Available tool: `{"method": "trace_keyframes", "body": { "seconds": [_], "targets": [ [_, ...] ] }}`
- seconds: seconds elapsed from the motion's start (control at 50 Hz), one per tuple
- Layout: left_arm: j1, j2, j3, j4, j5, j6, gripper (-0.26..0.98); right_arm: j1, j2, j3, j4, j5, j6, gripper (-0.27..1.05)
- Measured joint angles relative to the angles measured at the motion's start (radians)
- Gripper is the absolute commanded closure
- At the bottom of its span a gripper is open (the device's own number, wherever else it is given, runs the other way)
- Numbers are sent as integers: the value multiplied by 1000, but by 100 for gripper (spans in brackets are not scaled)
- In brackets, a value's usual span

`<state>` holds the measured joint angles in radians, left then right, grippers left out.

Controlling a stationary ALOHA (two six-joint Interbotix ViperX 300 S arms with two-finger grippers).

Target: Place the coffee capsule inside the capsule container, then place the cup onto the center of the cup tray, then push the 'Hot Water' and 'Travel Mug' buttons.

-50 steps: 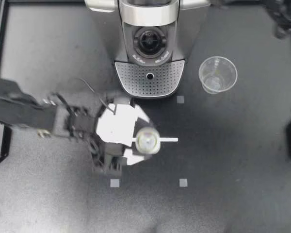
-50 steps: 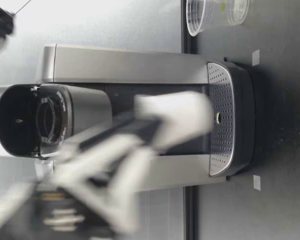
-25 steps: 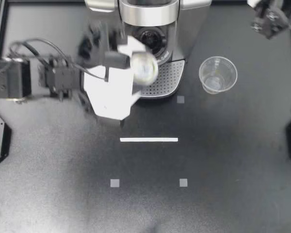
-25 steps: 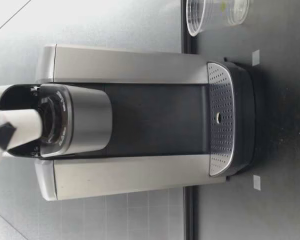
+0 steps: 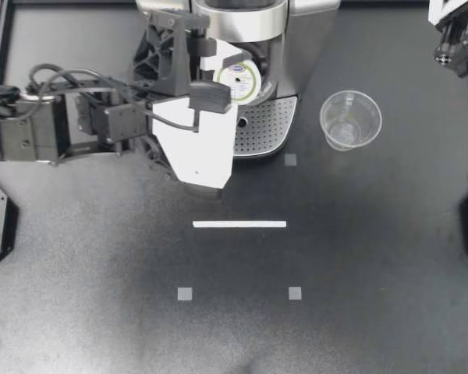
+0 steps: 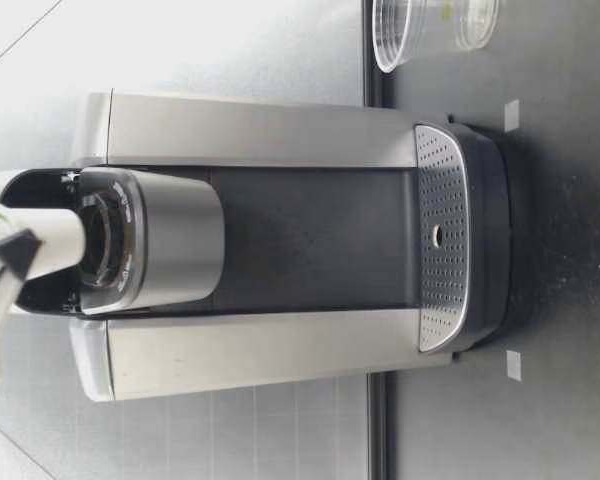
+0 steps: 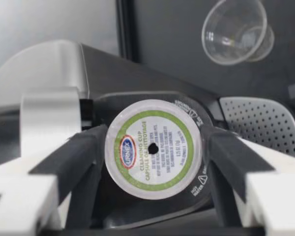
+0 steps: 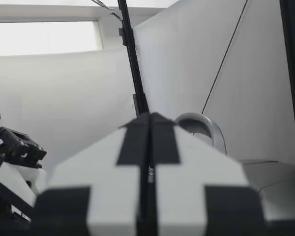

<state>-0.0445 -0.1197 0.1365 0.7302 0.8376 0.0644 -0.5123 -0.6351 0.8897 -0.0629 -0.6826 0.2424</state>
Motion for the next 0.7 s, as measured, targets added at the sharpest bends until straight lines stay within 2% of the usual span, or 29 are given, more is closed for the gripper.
{"method": "trace_keyframes", "body": {
  "seconds": [0.2,0.4,0.7],
  "targets": [
    [2,11,0,32,14,-6,26,0,0,2,0,0,0,67],
    [0,26,0,95,23,-44,26,0,0,2,0,0,0,67],
    [-3,35,2,107,25,-67,25,0,0,2,0,0,0,67]
  ]
}}
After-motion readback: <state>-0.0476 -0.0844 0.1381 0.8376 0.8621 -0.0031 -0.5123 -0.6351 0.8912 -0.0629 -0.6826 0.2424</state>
